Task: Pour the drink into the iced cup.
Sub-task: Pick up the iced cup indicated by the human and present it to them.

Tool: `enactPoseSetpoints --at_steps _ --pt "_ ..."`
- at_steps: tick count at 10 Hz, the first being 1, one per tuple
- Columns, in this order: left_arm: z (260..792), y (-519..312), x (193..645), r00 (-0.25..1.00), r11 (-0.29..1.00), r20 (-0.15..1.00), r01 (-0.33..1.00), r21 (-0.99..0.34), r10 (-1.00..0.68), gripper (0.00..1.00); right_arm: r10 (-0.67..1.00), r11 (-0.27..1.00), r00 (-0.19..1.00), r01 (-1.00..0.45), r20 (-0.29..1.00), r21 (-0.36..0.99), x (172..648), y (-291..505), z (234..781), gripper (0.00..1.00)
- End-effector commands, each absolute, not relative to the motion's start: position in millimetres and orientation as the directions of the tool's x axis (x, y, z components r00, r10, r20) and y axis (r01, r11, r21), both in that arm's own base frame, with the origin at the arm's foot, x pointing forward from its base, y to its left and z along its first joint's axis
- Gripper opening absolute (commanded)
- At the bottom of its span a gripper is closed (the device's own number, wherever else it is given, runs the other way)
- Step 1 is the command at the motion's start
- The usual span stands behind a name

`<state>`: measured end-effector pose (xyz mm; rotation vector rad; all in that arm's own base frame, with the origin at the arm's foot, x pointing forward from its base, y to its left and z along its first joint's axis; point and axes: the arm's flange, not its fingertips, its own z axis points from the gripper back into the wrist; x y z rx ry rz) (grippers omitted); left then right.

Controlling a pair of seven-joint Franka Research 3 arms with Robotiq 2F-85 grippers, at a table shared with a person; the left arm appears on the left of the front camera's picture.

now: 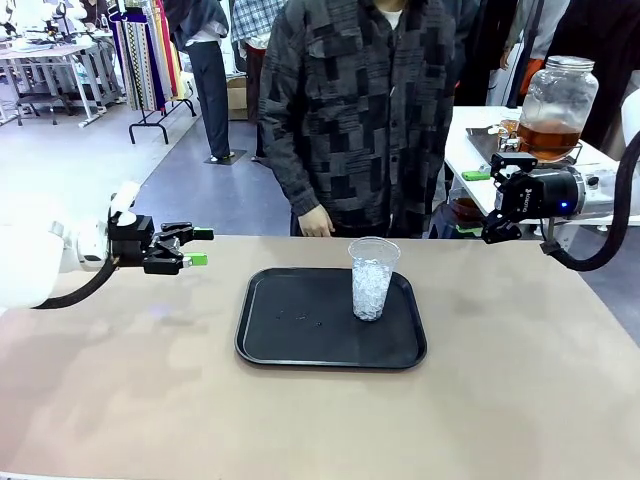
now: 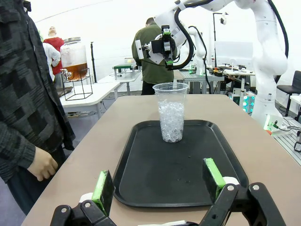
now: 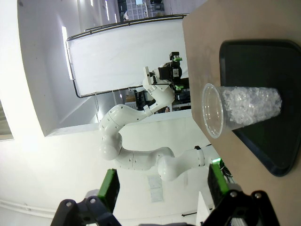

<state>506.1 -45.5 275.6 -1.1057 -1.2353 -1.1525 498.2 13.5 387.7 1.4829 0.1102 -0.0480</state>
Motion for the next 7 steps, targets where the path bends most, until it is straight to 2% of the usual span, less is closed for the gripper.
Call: enactPoseSetpoints --at_steps 1,7 --pt "277.6 -45.9 506.3 -0.006 0.106 1.0 0.994 0.009 -0.03 1.0 0.035 0.086 0.995 0.092 -0.095 0.992 498.8 13.6 389.2 1.0" --pt "277.6 -45.9 506.3 -0.006 0.106 1.0 0.994 0.009 -0.03 1.0 0.035 0.086 0.995 0.092 -0.095 0.992 498.8 13.6 389.2 1.0"
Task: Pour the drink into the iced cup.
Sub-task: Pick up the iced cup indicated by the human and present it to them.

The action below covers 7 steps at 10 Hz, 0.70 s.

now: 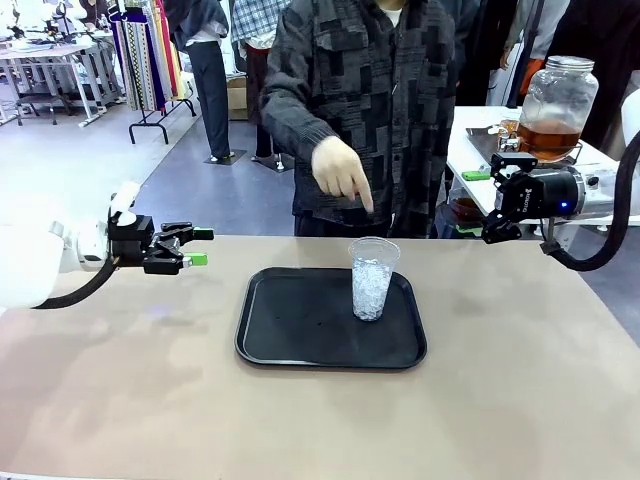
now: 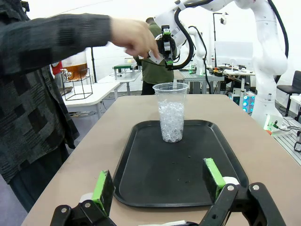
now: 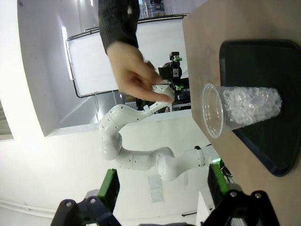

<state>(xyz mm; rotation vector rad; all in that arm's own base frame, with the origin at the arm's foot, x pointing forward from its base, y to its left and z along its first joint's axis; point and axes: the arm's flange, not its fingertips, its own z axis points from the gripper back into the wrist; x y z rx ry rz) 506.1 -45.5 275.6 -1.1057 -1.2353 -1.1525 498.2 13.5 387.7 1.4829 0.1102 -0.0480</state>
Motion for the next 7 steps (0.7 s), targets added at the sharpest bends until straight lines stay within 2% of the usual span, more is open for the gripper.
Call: enactPoseSetpoints --at_steps 1,7 --pt "277.6 -45.9 506.3 -0.006 0.106 1.0 0.994 0.009 -0.03 1.0 0.035 0.086 0.995 0.092 -0.095 0.992 498.8 13.6 389.2 1.0" --pt "277.6 -45.9 506.3 -0.006 0.106 1.0 0.994 0.009 -0.03 1.0 0.035 0.086 0.995 0.092 -0.095 0.992 498.8 13.6 389.2 1.0"
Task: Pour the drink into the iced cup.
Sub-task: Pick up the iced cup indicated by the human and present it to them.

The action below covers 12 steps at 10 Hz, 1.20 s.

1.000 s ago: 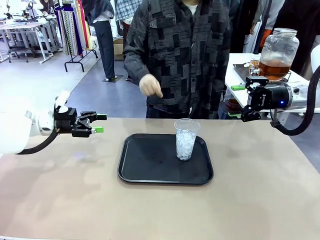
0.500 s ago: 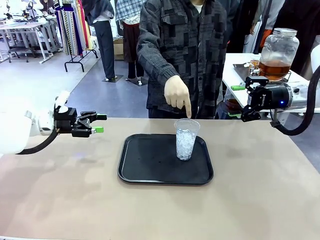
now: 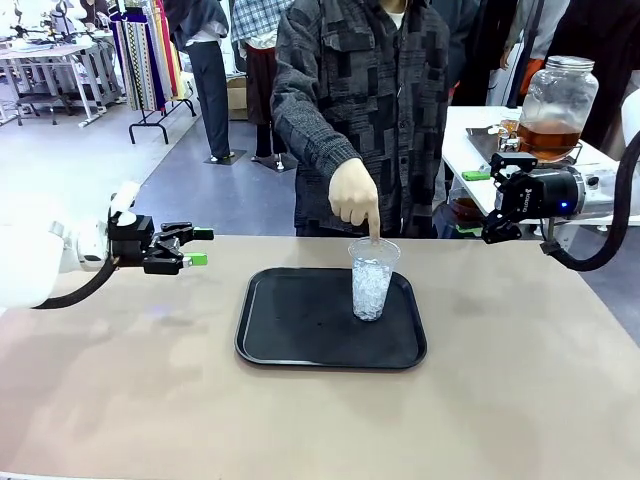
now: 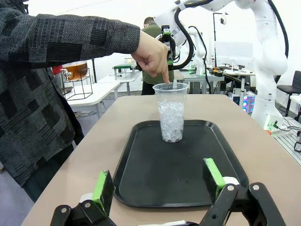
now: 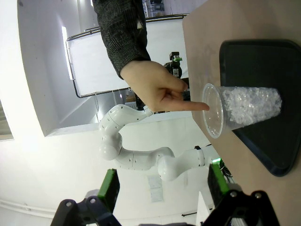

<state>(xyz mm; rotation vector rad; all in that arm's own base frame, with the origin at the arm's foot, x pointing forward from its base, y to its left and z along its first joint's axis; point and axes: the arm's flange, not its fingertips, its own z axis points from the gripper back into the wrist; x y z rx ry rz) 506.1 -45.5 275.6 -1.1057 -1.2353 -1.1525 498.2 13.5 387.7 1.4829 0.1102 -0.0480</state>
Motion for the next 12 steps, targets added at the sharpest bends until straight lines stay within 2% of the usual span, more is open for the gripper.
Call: enactPoseSetpoints --at_steps 1,4,6,8,11,12 --pt "277.6 -45.9 506.3 -0.006 0.106 1.0 0.994 0.009 -0.03 1.0 0.035 0.086 0.995 0.092 -0.095 0.992 498.8 13.6 389.2 1.0" --pt "277.6 -45.9 506.3 -0.006 0.106 1.0 0.994 0.009 -0.03 1.0 0.036 0.088 0.994 0.1 -0.103 0.991 498.2 13.5 387.7 1.0" --pt "277.6 -45.9 506.3 -0.006 0.106 1.0 0.994 0.009 -0.03 1.0 0.159 0.05 0.974 -0.171 0.162 0.984 498.0 11.8 385.9 1.0" --pt "277.6 -45.9 506.3 -0.006 0.106 1.0 0.994 0.009 -0.03 1.0 0.227 -0.01 0.896 -0.39 0.382 0.921 495.5 8.7 381.3 1.0" --pt "277.6 -45.9 506.3 -0.006 0.106 1.0 0.994 0.009 -0.03 1.0 0.235 0.014 0.793 -0.582 0.563 0.813 492.4 9.1 376.3 1.0" --pt "277.6 -45.9 506.3 -0.006 0.106 1.0 0.994 0.009 -0.03 1.0 0.207 0.036 0.808 -0.569 0.551 0.821 492.3 8.9 379.0 1.0"
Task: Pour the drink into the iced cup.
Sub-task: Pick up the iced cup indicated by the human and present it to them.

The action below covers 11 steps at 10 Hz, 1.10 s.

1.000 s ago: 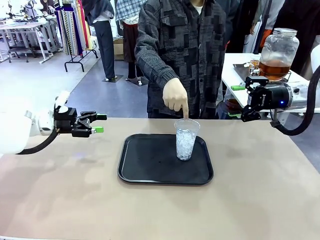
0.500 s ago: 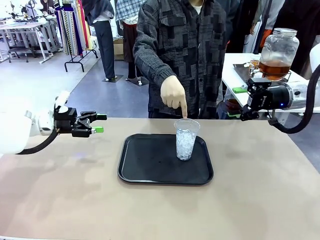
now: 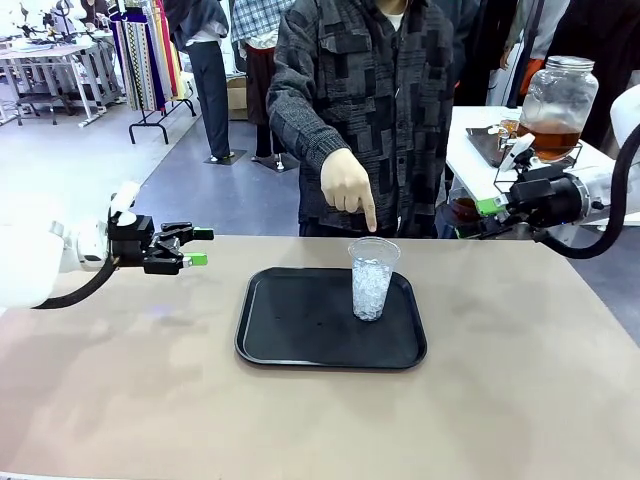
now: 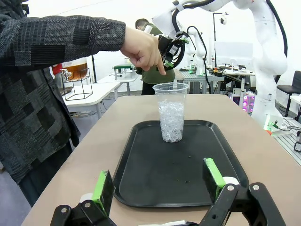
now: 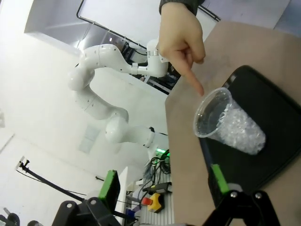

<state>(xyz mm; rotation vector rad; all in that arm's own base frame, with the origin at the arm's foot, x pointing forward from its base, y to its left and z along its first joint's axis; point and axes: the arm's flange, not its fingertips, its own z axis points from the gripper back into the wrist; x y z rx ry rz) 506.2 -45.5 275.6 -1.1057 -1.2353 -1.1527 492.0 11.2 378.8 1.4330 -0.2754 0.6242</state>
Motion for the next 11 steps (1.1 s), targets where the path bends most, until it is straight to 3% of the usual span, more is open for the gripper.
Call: enactPoseSetpoints --at_steps 1,2,5,7,11 --pt "277.6 -45.9 506.3 -0.006 0.106 1.0 0.994 0.009 -0.03 1.0 0.127 0.112 0.884 -0.464 0.45 0.879 491.5 6.0 389.5 1.0" --pt "277.6 -45.9 506.3 -0.006 0.106 1.0 0.994 0.009 -0.03 1.0 0.234 0.014 0.812 -0.552 0.534 0.833 492.0 11.2 378.8 1.0" --pt "277.6 -45.9 506.3 -0.006 0.106 1.0 0.994 0.009 -0.03 1.0 0.213 0.043 0.827 -0.539 0.52 0.841 493.6 7.5 378.3 1.0" --pt "277.6 -45.9 506.3 -0.006 0.106 1.0 0.994 0.009 -0.03 1.0 0.189 -0.019 0.595 -0.794 0.782 0.608 492.5 14.8 373.2 1.0" --pt "277.6 -45.9 506.3 -0.006 0.106 1.0 0.994 0.009 -0.03 1.0 0.131 -0.002 0.246 -0.969 0.96 0.249 495.0 24.6 345.6 1.0"
